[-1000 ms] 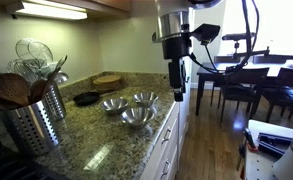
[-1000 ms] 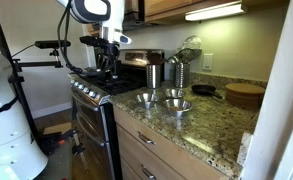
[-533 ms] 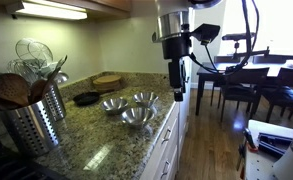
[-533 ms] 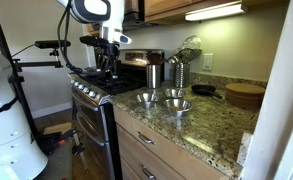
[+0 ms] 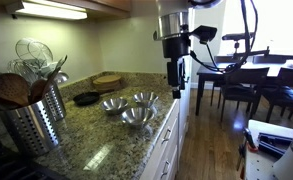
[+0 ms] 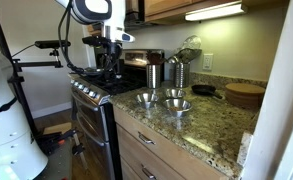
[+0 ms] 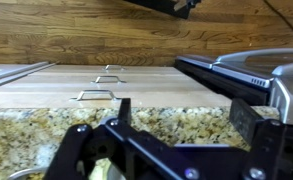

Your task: Transfer the beans from one bowl to the other

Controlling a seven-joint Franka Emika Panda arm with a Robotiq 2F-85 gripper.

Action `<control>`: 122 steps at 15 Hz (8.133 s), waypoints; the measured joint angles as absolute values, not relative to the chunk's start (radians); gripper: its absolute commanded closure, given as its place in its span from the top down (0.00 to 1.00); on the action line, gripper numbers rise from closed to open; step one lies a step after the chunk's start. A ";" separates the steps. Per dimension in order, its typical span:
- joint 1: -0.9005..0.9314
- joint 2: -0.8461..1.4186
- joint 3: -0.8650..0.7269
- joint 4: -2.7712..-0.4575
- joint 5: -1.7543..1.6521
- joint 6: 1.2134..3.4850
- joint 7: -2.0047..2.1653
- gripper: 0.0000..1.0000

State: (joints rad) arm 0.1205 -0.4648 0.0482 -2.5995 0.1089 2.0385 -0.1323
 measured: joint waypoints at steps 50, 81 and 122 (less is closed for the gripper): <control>-0.105 0.307 -0.103 -2.022 0.023 2.380 0.056 1.00; -0.106 0.399 -0.114 -1.957 0.023 2.377 0.056 0.08; -0.037 -0.001 -0.018 -2.203 -0.137 2.227 -0.095 0.08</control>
State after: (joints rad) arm -0.0370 -0.0007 -0.0179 -2.2026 -0.1371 2.2272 -0.0954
